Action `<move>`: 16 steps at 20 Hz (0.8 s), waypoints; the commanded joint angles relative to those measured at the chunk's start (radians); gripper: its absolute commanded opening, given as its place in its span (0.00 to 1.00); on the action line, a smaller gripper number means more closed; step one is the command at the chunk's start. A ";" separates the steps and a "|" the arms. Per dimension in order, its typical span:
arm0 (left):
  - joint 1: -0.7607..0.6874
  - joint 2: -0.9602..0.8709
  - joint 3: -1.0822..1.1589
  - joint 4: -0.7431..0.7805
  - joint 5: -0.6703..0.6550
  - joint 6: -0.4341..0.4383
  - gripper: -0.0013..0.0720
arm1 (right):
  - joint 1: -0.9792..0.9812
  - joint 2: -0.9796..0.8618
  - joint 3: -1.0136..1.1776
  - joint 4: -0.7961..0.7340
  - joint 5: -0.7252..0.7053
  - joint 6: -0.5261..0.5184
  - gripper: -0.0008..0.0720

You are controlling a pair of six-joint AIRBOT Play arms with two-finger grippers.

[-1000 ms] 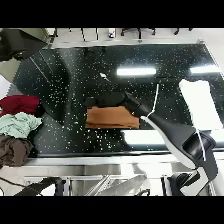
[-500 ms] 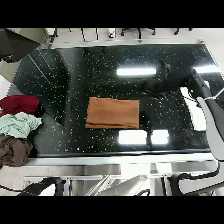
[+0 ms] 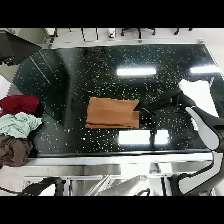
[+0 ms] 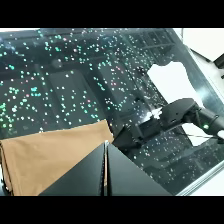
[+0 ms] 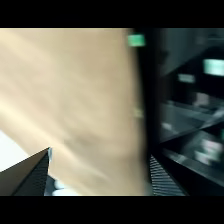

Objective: Fold the shirts.

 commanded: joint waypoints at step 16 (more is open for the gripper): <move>0.001 0.001 0.000 0.002 0.040 -0.001 0.05 | -0.257 0.014 0.783 0.016 -0.027 0.211 0.04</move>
